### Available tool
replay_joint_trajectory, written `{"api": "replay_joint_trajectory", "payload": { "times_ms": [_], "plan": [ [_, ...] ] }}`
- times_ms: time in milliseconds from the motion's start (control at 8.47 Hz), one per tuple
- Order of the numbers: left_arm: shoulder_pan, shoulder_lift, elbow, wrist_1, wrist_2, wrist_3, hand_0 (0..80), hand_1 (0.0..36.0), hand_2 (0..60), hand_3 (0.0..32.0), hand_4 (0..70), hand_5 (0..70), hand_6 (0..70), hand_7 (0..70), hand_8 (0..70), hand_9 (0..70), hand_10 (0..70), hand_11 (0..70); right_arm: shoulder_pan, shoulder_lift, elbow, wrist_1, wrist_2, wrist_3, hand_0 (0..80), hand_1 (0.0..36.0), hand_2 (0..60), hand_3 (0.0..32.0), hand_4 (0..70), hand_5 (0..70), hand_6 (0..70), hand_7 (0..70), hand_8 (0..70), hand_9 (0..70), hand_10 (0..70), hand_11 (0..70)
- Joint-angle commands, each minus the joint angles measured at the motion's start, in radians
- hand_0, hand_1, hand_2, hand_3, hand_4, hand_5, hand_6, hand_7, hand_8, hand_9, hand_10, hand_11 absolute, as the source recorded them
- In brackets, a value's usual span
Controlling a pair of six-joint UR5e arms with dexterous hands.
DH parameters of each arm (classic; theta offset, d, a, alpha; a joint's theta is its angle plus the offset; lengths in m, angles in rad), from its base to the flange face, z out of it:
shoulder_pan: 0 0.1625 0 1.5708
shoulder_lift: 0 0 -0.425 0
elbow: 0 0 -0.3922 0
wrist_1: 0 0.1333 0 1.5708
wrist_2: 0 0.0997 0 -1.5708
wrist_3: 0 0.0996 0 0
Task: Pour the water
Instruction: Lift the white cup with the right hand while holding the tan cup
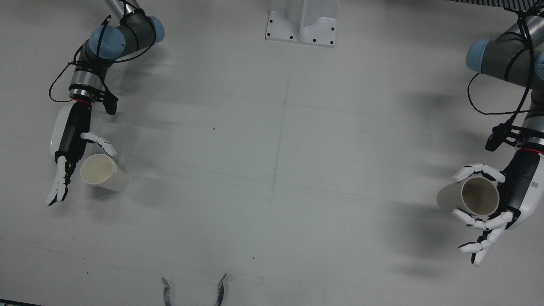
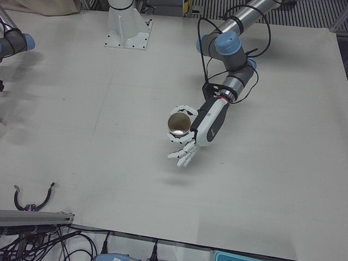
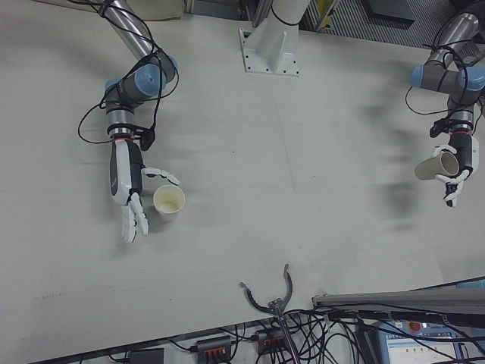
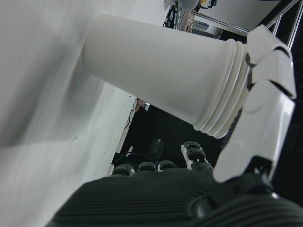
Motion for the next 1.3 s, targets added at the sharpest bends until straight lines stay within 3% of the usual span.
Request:
{"api": "replay_joint_trajectory", "payload": {
  "times_ms": [0, 354, 590, 708, 826, 944, 1062, 1180],
  "plan": [
    [0.003, 0.035, 0.0, -0.029, 0.0, 0.0, 40.9, 26.1, 60.0, 0.0, 54.4, 40.4, 9.7, 23.5, 5.9, 6.9, 2.5, 4.2, -0.007, 0.026, -0.033, -0.001, -0.007, -0.017, 47.4, 18.8, 20.2, 0.0, 0.0, 0.0, 0.0, 0.0, 0.0, 0.0, 0.0, 0.0],
    [0.005, 0.035, 0.002, -0.029, 0.0, 0.002, 41.0, 26.2, 60.0, 0.0, 53.7, 40.2, 9.6, 23.3, 5.8, 6.9, 2.5, 4.1, -0.012, 0.027, -0.03, -0.003, -0.01, -0.012, 48.2, 19.8, 20.9, 0.0, 0.9, 0.4, 1.4, 1.5, 0.0, 0.0, 0.0, 0.0],
    [0.003, 0.035, 0.0, -0.029, 0.0, 0.002, 41.1, 26.1, 60.0, 0.0, 53.8, 40.4, 9.6, 23.4, 5.8, 6.8, 2.4, 4.0, -0.012, 0.04, -0.02, -0.004, -0.01, -0.01, 50.3, 21.4, 21.5, 0.0, 5.4, 3.9, 7.0, 12.9, 0.4, 1.1, 0.0, 0.2],
    [0.003, 0.035, 0.003, -0.029, 0.001, 0.003, 41.4, 25.8, 60.0, 0.0, 53.4, 40.4, 9.5, 23.3, 5.7, 6.7, 2.3, 3.9, -0.012, 0.041, -0.017, -0.004, -0.012, -0.01, 48.7, 18.7, 23.6, 0.0, 8.5, 23.3, 18.8, 38.9, 7.7, 15.2, 5.3, 9.5],
    [0.003, 0.035, 0.003, -0.029, 0.001, 0.005, 41.9, 25.6, 60.0, 0.0, 53.3, 40.5, 9.6, 23.5, 5.8, 6.9, 2.2, 3.8, -0.01, 0.04, -0.013, -0.004, -0.012, -0.009, 46.7, 13.7, 22.1, 0.0, 8.7, 49.7, 30.9, 54.4, 20.3, 33.0, 12.6, 19.5],
    [0.005, 0.037, 0.011, -0.029, 0.001, 0.005, 42.0, 25.6, 60.0, 0.0, 53.4, 40.6, 9.8, 23.6, 5.9, 6.9, 2.3, 4.0, -0.005, 0.038, -0.013, -0.004, -0.012, -0.003, 46.8, 13.4, 24.4, 0.0, 9.4, 67.2, 38.8, 65.9, 28.1, 43.3, 16.6, 25.1],
    [0.008, 0.037, 0.015, -0.029, 0.0, 0.008, 42.2, 25.6, 60.0, 0.0, 53.5, 40.6, 9.8, 23.6, 5.9, 7.0, 2.3, 3.9, -0.005, 0.038, -0.015, -0.004, -0.012, -0.003, 46.6, 13.4, 26.5, 0.0, 8.7, 70.0, 41.6, 70.0, 31.8, 47.9, 18.4, 27.7],
    [0.01, 0.037, 0.018, -0.029, 0.0, 0.011, 42.1, 25.5, 60.0, 0.0, 52.8, 40.6, 9.8, 23.5, 6.0, 7.0, 2.3, 3.9, -0.004, 0.037, -0.013, -0.006, -0.012, -0.001, 46.0, 14.0, 33.7, 0.0, 8.5, 70.0, 44.3, 70.0, 34.5, 51.2, 20.0, 30.0]
  ]
}}
